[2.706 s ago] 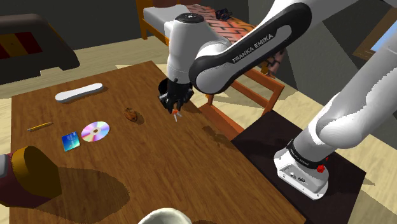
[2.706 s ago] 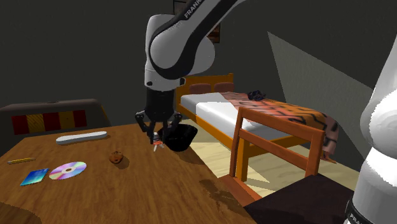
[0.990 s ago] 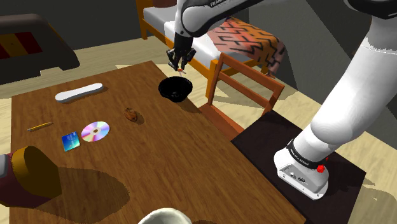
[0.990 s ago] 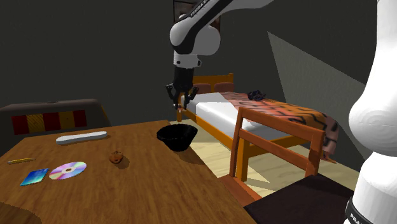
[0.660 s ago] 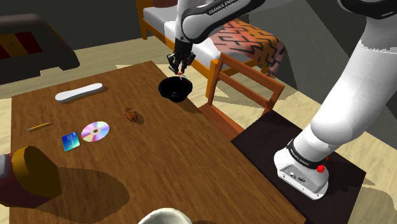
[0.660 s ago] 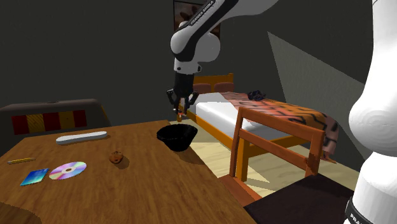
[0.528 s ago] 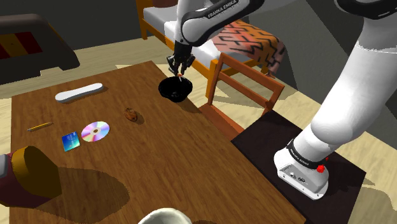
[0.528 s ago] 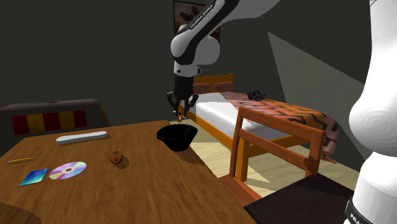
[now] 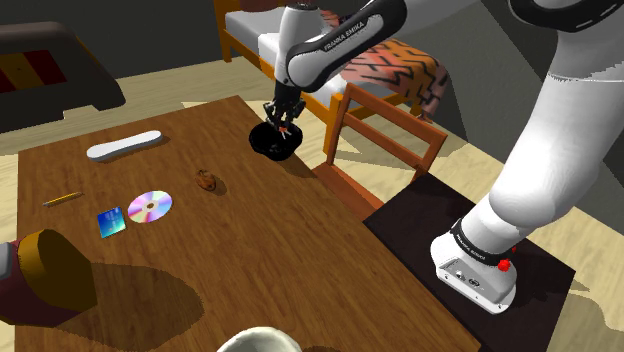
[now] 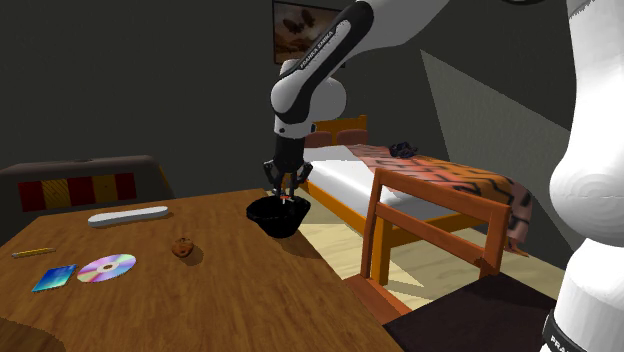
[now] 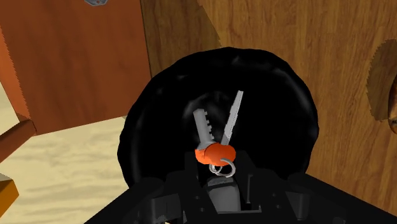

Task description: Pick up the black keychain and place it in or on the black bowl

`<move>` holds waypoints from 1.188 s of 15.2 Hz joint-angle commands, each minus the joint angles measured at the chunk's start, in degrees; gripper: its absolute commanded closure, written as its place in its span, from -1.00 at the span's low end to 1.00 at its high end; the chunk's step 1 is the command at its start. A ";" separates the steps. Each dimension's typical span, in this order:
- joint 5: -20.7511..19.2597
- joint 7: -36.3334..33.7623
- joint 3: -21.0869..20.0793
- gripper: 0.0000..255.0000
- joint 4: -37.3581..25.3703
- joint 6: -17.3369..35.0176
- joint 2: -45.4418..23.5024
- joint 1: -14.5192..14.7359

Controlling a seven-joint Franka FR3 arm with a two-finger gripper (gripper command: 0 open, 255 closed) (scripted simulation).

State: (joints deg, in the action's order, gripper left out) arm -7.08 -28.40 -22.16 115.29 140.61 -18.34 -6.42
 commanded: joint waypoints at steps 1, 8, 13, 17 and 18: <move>-0.35 -0.20 0.18 1.00 0.09 0.70 -0.62 0.14; -0.36 -0.21 0.18 -1.00 0.08 0.70 -0.63 0.14; -0.36 -0.21 0.18 -1.00 0.08 0.70 -0.63 0.14; 2.76 1.87 -1.13 -1.00 -0.37 -4.87 4.88 -1.28; 2.77 1.87 -1.11 -1.00 -0.37 -4.87 4.88 -1.26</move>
State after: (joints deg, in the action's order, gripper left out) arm -4.68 -26.67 -23.10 115.11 136.59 -14.10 -7.61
